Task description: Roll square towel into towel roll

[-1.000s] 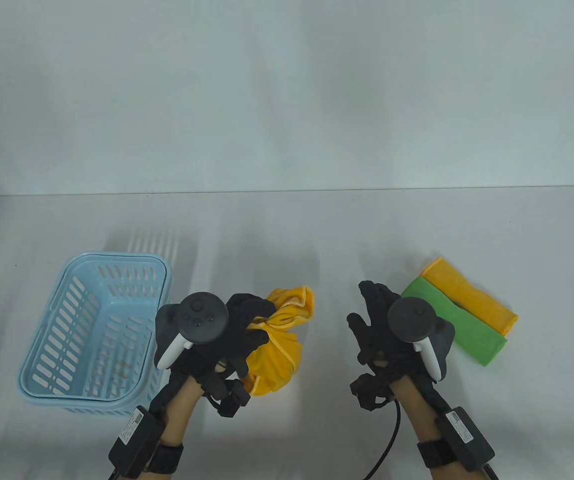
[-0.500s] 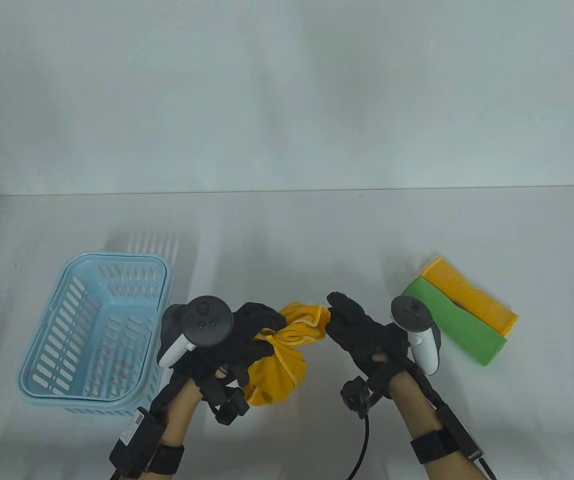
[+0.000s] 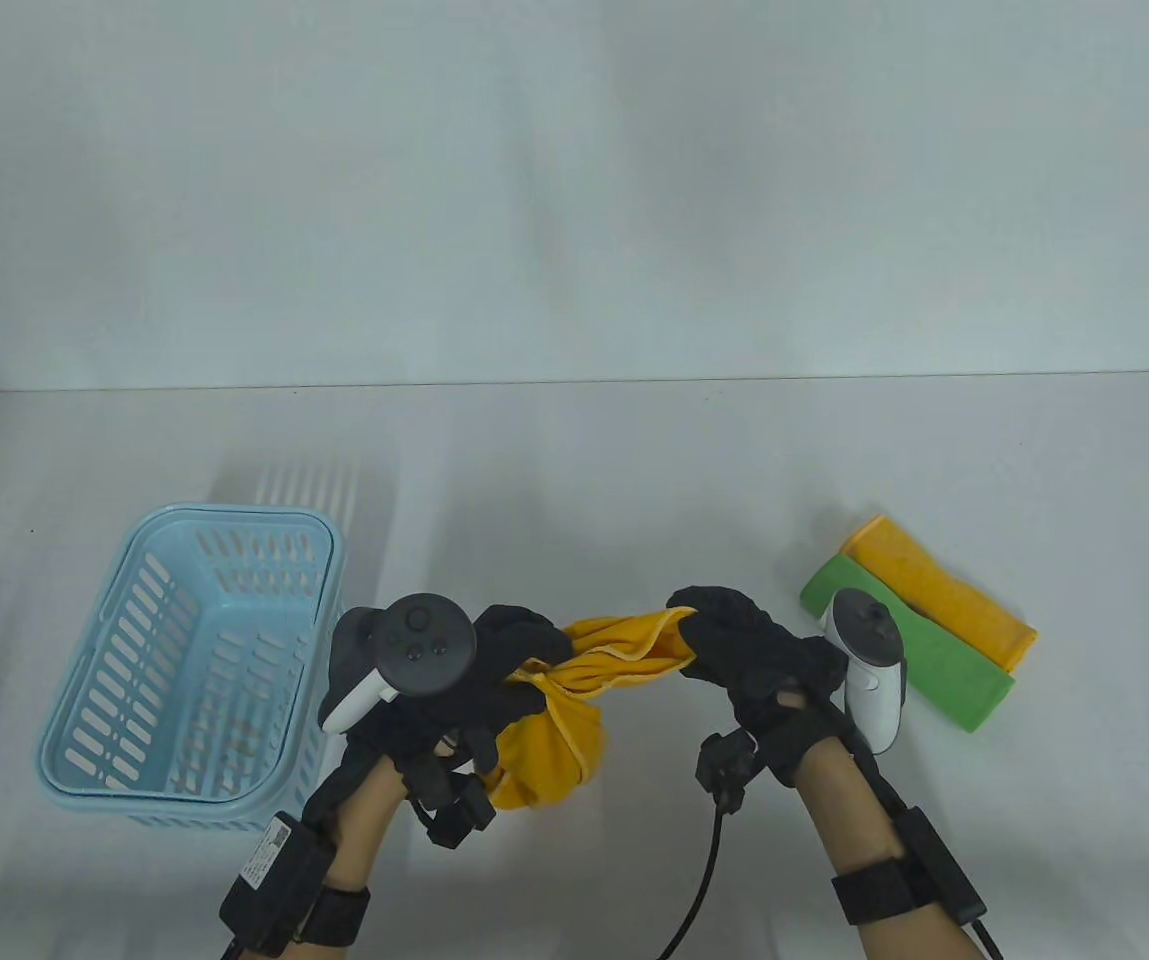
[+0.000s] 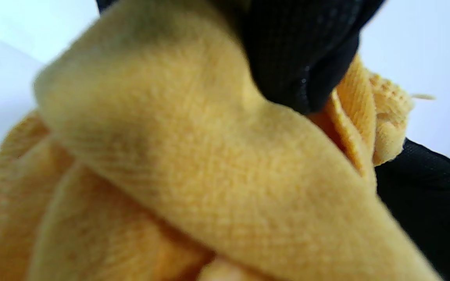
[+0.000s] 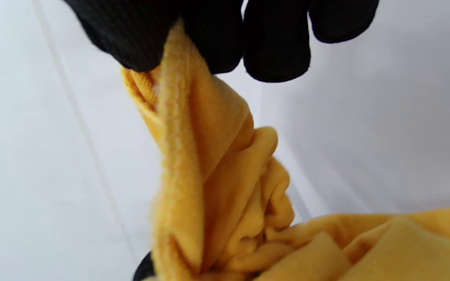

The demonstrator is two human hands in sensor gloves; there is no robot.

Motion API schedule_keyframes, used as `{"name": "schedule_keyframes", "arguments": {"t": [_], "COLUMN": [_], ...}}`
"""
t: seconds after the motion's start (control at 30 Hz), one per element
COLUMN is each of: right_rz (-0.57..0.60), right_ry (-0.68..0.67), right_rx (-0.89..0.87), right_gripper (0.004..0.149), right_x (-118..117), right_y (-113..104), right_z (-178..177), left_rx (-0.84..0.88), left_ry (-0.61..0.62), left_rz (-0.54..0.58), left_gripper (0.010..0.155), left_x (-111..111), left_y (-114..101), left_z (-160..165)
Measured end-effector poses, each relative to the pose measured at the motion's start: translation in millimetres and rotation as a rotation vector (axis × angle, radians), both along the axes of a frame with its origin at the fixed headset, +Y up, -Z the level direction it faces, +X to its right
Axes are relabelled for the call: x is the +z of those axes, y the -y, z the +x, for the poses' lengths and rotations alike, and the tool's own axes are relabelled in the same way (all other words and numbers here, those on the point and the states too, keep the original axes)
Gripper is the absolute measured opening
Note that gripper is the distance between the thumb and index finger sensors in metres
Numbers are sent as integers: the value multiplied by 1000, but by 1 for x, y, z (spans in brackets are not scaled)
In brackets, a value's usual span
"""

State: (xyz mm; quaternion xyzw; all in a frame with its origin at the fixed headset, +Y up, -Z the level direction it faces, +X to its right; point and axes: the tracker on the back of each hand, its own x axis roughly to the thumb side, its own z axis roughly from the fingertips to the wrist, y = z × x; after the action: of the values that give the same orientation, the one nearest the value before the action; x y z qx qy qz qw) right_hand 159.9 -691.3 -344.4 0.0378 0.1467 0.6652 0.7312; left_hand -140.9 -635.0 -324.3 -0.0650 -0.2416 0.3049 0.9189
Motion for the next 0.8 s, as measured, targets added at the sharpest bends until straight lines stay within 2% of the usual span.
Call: {"name": "schedule_keyframes", "arguments": {"t": [0.1, 0.27, 0.33, 0.4, 0.47, 0.53, 0.67, 0.8], "right_rz": [-3, -16, -16, 6, 56, 126, 255, 361], "right_ry": [-35, -24, 32, 67, 116, 172, 175, 123], "right_rx": [-68, -11, 94, 283, 461, 539, 550, 639], "right_gripper": [37, 37, 38, 39, 48, 58, 54, 56], "right_x": [1, 0, 1, 2, 7, 12, 23, 31], "right_y": [0, 0, -2, -5, -10, -16, -33, -40], "right_z": [-2, -2, -1, -2, -5, -9, -21, -35], "left_rx": [-5, -15, -7, -4, -12, -24, -40, -91], "left_ry": [-18, -58, -72, -77, -100, -128, -141, -115], "left_rz": [14, 32, 33, 37, 41, 54, 72, 95], "left_gripper": [55, 54, 54, 54, 54, 55, 56, 55], "left_x": [2, -1, -1, -2, -1, -1, 0, 2], "left_y": [-2, -2, -2, -3, -3, -3, -3, -2], "left_z": [1, -3, -5, -6, -7, -8, -8, -1]}}
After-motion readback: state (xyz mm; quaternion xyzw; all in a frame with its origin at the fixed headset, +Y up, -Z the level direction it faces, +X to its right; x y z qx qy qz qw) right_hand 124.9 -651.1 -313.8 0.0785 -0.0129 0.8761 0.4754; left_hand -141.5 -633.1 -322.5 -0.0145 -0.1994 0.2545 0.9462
